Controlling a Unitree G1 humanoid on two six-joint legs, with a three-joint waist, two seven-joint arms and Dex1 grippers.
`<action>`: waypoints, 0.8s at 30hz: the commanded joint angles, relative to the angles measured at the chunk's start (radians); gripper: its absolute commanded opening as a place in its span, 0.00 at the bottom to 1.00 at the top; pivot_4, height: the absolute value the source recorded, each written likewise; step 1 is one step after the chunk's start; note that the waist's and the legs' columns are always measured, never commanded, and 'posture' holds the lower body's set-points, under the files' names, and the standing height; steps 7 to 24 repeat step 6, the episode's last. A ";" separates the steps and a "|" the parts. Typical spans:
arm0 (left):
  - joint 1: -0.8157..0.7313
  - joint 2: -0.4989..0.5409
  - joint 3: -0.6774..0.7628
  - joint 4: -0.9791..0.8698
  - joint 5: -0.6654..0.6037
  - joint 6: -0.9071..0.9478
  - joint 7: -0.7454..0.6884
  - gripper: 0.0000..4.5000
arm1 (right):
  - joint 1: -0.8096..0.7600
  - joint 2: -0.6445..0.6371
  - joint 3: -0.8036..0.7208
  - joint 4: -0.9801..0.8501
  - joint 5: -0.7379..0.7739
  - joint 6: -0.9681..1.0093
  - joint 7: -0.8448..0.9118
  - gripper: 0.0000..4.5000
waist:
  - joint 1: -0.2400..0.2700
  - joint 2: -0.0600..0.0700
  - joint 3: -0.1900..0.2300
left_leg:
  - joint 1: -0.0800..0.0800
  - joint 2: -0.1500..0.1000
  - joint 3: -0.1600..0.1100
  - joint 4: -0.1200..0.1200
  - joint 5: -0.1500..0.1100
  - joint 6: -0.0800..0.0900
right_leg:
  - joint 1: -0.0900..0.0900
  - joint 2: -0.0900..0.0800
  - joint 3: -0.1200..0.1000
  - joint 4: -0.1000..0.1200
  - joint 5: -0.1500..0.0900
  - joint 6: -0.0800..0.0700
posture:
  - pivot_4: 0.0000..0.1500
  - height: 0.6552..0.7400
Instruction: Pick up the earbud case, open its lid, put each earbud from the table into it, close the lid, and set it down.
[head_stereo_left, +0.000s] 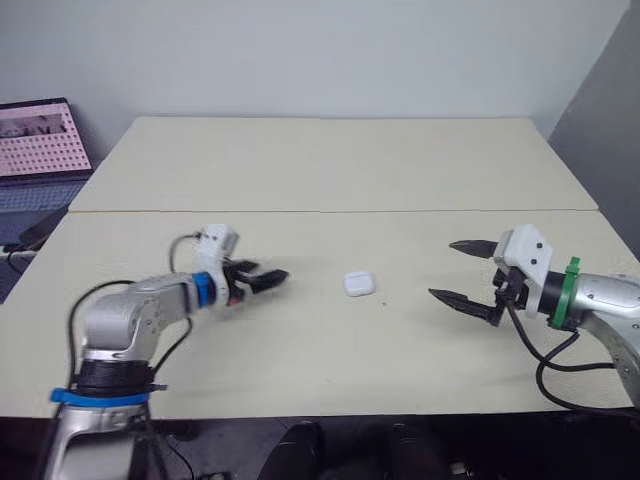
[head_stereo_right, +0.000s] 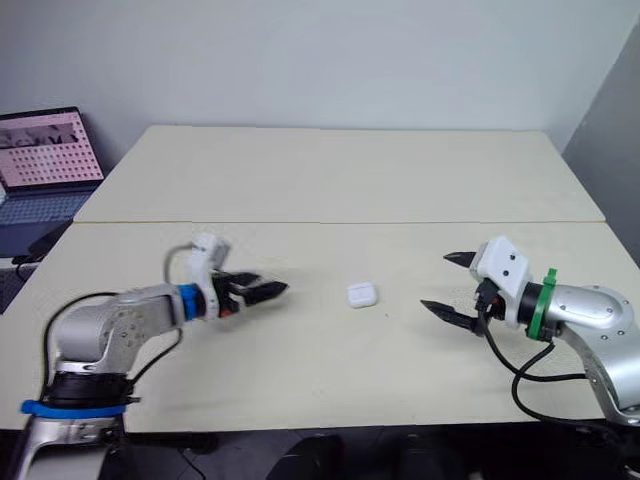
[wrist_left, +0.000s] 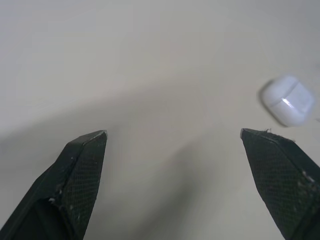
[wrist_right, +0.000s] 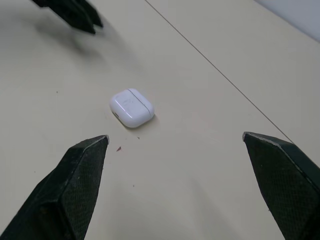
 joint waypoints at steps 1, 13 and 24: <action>-0.054 0.075 -0.048 0.126 0.179 -0.431 -0.134 0.99 | 0.005 -0.006 -0.086 -0.026 0.084 0.005 0.029 1.00 | 0.013 0.001 0.000 | 0.000 -0.001 0.000 0.000 0.000 0.000 | 0.000 -0.001 0.000 -0.001 0.000 0.000 | 1.00 1.00; -0.129 0.040 -0.009 0.258 0.178 -0.575 -0.184 0.99 | 0.029 -0.027 -0.098 -0.020 0.074 -0.004 0.035 1.00 | 0.024 0.001 0.000 | 0.000 -0.001 -0.001 0.001 0.000 0.001 | -0.001 -0.002 -0.001 -0.005 0.001 0.001 | 1.00 1.00; -0.129 0.040 -0.009 0.258 0.178 -0.575 -0.184 0.99 | 0.029 -0.027 -0.098 -0.020 0.074 -0.004 0.035 1.00 | 0.024 0.001 0.000 | 0.000 -0.001 -0.001 0.001 0.000 0.001 | -0.001 -0.002 -0.001 -0.005 0.001 0.001 | 1.00 1.00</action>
